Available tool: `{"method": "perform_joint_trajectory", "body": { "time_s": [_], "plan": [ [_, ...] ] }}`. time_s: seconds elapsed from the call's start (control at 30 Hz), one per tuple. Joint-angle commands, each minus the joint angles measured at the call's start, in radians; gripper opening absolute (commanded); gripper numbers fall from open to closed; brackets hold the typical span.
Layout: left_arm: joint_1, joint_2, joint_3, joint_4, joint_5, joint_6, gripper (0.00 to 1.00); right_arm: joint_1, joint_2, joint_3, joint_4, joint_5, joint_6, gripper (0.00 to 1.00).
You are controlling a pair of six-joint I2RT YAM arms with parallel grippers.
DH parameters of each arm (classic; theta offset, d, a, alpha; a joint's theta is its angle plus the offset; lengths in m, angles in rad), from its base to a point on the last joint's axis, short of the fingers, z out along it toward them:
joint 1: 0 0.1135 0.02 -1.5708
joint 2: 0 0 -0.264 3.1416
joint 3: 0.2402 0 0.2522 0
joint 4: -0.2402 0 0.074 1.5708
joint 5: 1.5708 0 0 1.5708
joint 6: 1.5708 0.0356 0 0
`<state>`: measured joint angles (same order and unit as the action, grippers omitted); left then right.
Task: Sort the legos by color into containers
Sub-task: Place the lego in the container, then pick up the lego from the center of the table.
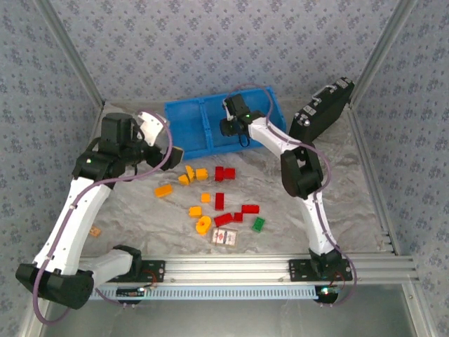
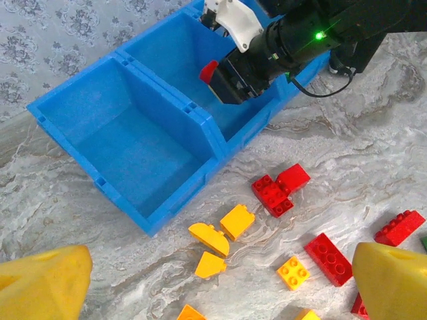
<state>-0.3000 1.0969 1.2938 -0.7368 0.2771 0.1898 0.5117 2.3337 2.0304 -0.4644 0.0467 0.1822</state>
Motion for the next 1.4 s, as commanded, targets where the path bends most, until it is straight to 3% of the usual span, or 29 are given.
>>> {"method": "perform_joint_trajectory", "body": {
  "time_s": [0.0,0.17,0.23,0.47,0.83,1.03,1.37],
  "plan": [
    [0.010,0.004,0.034,-0.011,0.022,0.007,1.00,-0.004,0.013,0.053,-0.038,-0.032,-0.006,0.40],
    [0.012,0.007,0.017,0.006,0.026,0.003,1.00,-0.003,0.000,0.036,-0.046,-0.040,-0.003,0.46],
    [0.012,0.001,0.006,0.016,0.030,0.002,1.00,0.002,-0.019,0.010,-0.040,-0.034,0.003,0.53],
    [0.012,-0.037,-0.019,0.043,0.051,-0.012,1.00,0.031,-0.148,-0.135,-0.014,-0.018,0.047,0.52],
    [0.011,-0.113,-0.070,0.091,0.082,-0.036,1.00,0.087,-0.356,-0.478,0.003,-0.009,0.259,0.56],
    [0.011,-0.153,-0.092,0.102,0.082,-0.040,1.00,0.119,-0.385,-0.576,0.031,-0.010,0.307,0.63],
    [0.010,-0.180,-0.100,0.104,0.083,-0.046,1.00,0.141,-0.366,-0.618,0.036,-0.015,0.329,0.65]
  ]
}}
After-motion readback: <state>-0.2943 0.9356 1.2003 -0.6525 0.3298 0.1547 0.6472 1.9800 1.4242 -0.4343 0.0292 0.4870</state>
